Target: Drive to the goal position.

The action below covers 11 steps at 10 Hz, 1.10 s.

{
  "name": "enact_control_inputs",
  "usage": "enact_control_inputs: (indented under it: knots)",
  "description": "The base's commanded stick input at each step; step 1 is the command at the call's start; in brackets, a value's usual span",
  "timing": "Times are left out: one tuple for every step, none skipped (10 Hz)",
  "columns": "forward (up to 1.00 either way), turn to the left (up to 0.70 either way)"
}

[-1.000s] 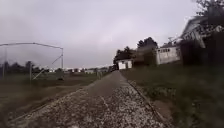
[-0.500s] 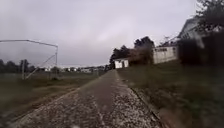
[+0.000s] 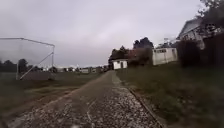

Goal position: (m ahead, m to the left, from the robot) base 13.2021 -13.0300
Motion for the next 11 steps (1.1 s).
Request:
enact_control_inputs:
  knots:
    - [0.70, 0.00]
    - [0.70, 0.00]
    - [0.70, 0.00]
    - [0.70, 0.00]
    - [0.70, 0.00]
    - [0.70, 0.00]
    - [0.70, 0.00]
    - [0.70, 0.00]
    - [0.70, 0.00]
    - [0.70, 0.00]
    - [0.70, 0.00]
